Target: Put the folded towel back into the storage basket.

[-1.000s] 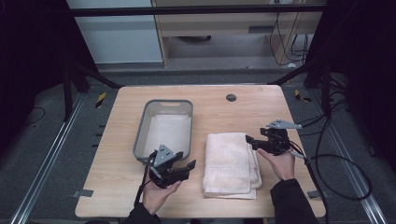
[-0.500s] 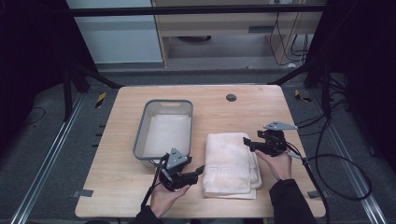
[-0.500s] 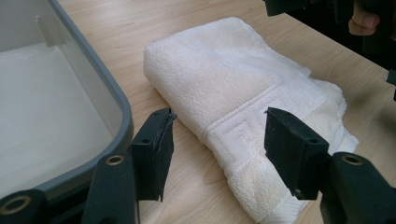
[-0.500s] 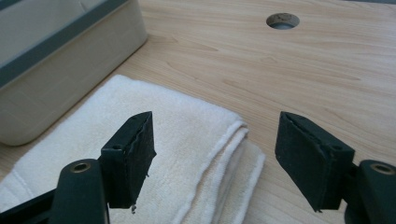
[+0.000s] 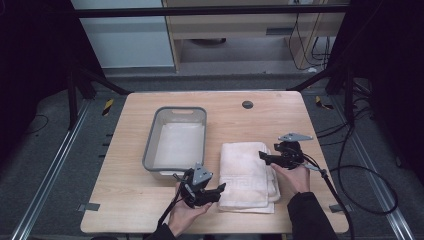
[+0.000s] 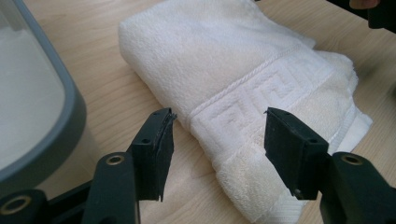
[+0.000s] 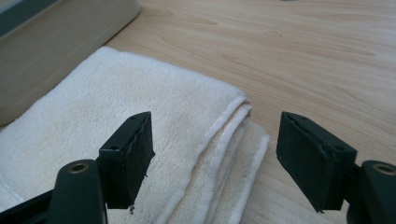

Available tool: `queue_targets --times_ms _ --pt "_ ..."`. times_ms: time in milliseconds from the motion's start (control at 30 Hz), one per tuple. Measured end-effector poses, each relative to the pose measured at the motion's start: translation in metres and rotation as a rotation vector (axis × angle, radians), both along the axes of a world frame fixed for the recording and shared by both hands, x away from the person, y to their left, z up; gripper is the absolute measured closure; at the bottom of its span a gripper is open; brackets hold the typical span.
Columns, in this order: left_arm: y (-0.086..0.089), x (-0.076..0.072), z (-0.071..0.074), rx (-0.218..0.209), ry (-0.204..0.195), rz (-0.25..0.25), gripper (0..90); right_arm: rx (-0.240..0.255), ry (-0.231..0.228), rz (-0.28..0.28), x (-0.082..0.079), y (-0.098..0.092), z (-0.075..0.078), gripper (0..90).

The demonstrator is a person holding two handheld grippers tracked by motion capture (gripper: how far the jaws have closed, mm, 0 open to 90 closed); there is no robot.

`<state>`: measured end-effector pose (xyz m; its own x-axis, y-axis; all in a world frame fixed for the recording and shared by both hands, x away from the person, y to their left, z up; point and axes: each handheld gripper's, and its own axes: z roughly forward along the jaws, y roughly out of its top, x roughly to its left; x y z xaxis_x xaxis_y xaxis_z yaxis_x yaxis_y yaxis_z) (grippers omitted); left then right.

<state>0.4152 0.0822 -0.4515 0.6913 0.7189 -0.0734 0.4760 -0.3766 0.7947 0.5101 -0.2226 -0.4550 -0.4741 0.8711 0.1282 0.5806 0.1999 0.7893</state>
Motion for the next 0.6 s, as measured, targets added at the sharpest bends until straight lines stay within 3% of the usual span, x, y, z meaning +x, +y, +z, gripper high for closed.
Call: queue_targets --times_ms 467,600 --pt "-0.011 0.005 -0.018 0.034 0.056 -0.012 39.7 -0.037 0.048 0.017 0.004 0.007 -0.012 26.1" --pt "-0.013 0.008 -0.024 0.047 0.056 -0.003 38.3 -0.053 0.061 0.02 0.005 0.009 -0.016 25.7"
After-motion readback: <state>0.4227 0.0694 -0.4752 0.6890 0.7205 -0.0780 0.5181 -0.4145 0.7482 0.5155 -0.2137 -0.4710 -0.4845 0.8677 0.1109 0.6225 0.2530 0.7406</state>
